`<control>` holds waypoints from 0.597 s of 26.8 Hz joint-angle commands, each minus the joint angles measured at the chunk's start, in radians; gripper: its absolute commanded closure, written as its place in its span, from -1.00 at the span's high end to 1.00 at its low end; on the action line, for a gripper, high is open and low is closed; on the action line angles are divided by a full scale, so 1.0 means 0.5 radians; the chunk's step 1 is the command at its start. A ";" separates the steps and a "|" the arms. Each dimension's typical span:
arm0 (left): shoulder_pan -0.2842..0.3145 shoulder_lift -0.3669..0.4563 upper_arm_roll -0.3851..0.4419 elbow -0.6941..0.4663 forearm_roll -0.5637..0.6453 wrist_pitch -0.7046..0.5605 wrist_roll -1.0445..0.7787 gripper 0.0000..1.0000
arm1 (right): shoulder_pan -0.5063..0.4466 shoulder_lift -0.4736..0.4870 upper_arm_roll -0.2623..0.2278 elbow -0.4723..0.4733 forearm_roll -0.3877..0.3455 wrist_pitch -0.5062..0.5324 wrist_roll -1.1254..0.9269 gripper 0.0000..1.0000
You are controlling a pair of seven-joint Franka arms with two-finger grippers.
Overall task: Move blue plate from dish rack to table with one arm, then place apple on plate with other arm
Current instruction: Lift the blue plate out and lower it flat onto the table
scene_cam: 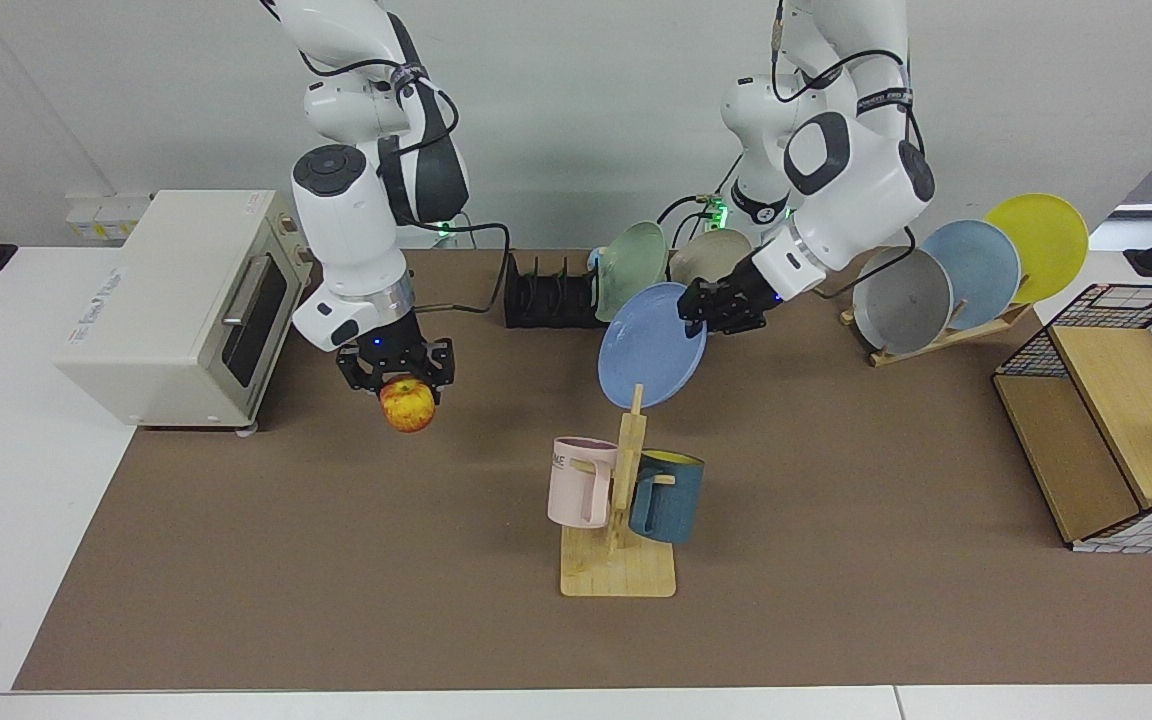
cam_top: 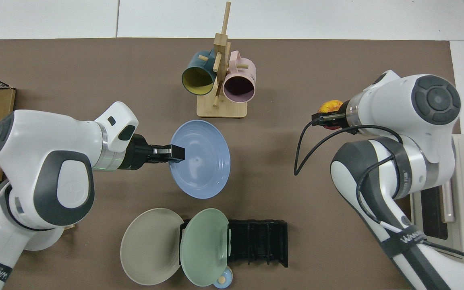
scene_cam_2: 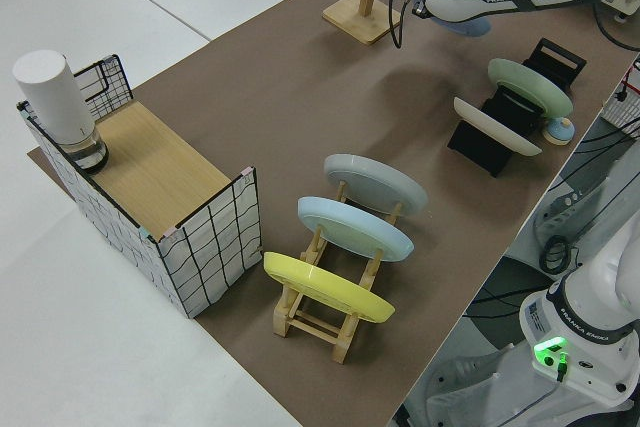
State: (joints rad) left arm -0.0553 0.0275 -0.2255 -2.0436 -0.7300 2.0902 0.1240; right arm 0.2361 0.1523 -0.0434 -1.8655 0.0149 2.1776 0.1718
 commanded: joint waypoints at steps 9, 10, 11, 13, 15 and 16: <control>-0.052 0.304 0.012 -0.042 -0.255 0.219 0.378 -1.00 | -0.089 -0.041 0.019 -0.141 0.016 -0.005 -0.098 -1.00; -0.073 0.313 0.003 -0.048 -0.267 0.265 0.378 -1.00 | -0.086 -0.047 0.019 -0.156 0.016 -0.005 -0.089 -1.00; -0.086 0.316 -0.003 -0.054 -0.270 0.302 0.378 -1.00 | -0.086 -0.047 0.019 -0.174 0.016 -0.002 -0.086 -1.00; -0.095 0.316 -0.012 -0.064 -0.270 0.330 0.378 -1.00 | -0.089 -0.065 0.019 -0.220 0.016 0.023 -0.086 -1.00; -0.101 0.316 -0.034 -0.061 -0.270 0.330 0.354 -0.87 | -0.089 -0.080 0.019 -0.282 0.019 0.099 -0.101 -1.00; -0.107 0.316 -0.046 -0.064 -0.270 0.333 0.335 -0.69 | -0.089 -0.093 0.019 -0.306 0.019 0.127 -0.101 -1.00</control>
State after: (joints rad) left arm -0.0868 0.1986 -0.2362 -2.0545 -0.8404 2.2201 0.2957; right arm 0.2052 0.1517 -0.0433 -1.9386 0.0162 2.1822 0.1421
